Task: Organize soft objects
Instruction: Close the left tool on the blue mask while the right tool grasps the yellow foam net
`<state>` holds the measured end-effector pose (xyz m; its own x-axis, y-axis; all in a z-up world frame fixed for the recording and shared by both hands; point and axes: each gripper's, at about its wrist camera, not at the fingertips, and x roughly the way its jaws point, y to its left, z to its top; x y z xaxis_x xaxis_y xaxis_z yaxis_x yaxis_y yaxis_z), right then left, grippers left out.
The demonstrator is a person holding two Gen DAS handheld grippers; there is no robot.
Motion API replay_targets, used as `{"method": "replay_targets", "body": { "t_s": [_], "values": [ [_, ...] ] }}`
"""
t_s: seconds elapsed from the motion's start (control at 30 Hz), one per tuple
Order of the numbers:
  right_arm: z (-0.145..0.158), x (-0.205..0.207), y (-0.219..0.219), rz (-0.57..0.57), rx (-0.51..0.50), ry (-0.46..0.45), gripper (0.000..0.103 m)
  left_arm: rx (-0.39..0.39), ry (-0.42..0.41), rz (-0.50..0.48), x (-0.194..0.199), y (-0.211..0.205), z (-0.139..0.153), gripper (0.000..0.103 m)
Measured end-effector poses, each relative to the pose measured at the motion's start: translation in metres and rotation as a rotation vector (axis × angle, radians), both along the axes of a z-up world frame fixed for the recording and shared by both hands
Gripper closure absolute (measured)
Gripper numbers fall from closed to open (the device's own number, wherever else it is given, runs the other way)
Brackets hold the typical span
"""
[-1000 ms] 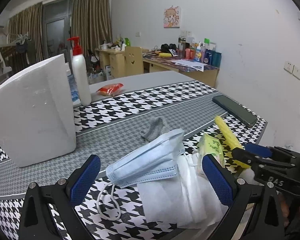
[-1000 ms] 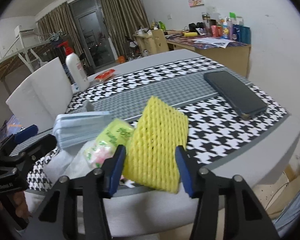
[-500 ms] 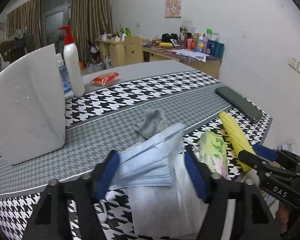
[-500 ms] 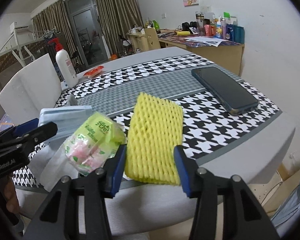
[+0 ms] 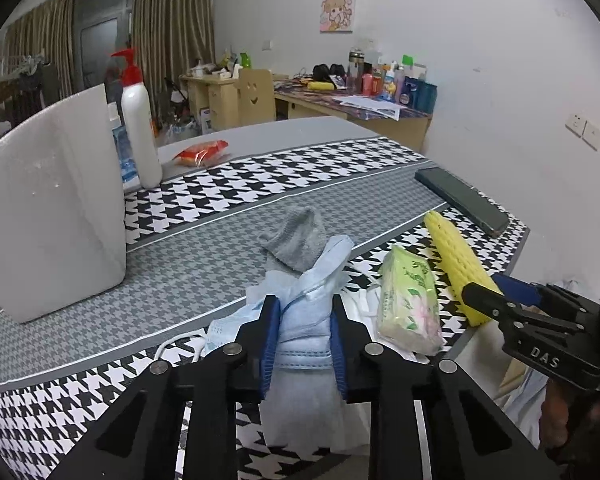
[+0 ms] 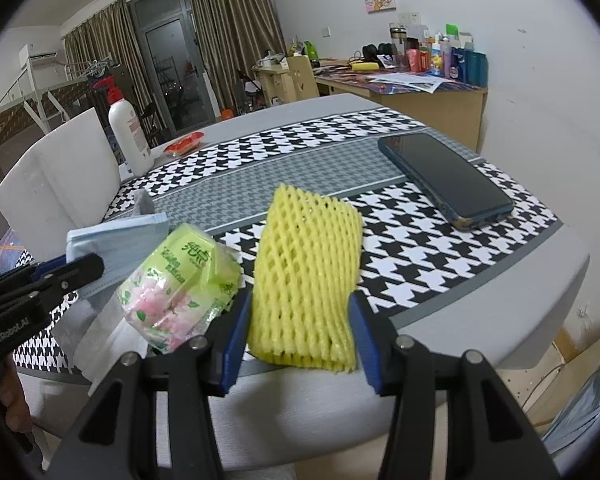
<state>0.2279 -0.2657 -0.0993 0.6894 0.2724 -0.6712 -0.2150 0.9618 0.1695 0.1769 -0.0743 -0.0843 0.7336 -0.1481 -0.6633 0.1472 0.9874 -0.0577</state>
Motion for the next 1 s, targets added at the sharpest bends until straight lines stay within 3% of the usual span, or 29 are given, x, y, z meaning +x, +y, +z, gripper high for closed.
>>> {"method": "replay_targets", "body": {
  "t_s": [0.07, 0.17, 0.57, 0.73, 0.8, 0.87, 1.0],
  "values": [
    [0.0, -0.001, 0.0, -0.001, 0.002, -0.003, 0.049, 0.0, -0.015, -0.002, -0.005, 0.002, 0.005, 0.079],
    [0.001, -0.003, -0.001, -0.007, -0.003, -0.007, 0.039, -0.009, -0.04, -0.003, -0.012, 0.007, 0.013, 0.079],
    [-0.005, 0.002, 0.003, -0.029, -0.039, 0.013, 0.039, -0.031, -0.066, -0.008, -0.023, 0.016, 0.022, 0.082],
    [-0.006, 0.002, 0.004, -0.032, -0.063, 0.022, 0.057, -0.04, -0.075, -0.004, -0.027, 0.02, 0.024, 0.082],
    [-0.005, 0.001, 0.004, -0.02, -0.05, 0.023, 0.071, -0.044, -0.075, 0.002, -0.027, 0.023, 0.024, 0.082],
    [-0.002, -0.002, 0.008, -0.017, -0.072, 0.004, 0.078, -0.048, -0.077, 0.007, -0.028, 0.025, 0.024, 0.082],
    [0.007, -0.007, 0.012, -0.005, -0.073, -0.023, 0.079, -0.059, -0.086, 0.017, -0.03, 0.032, 0.027, 0.082]
  ]
}}
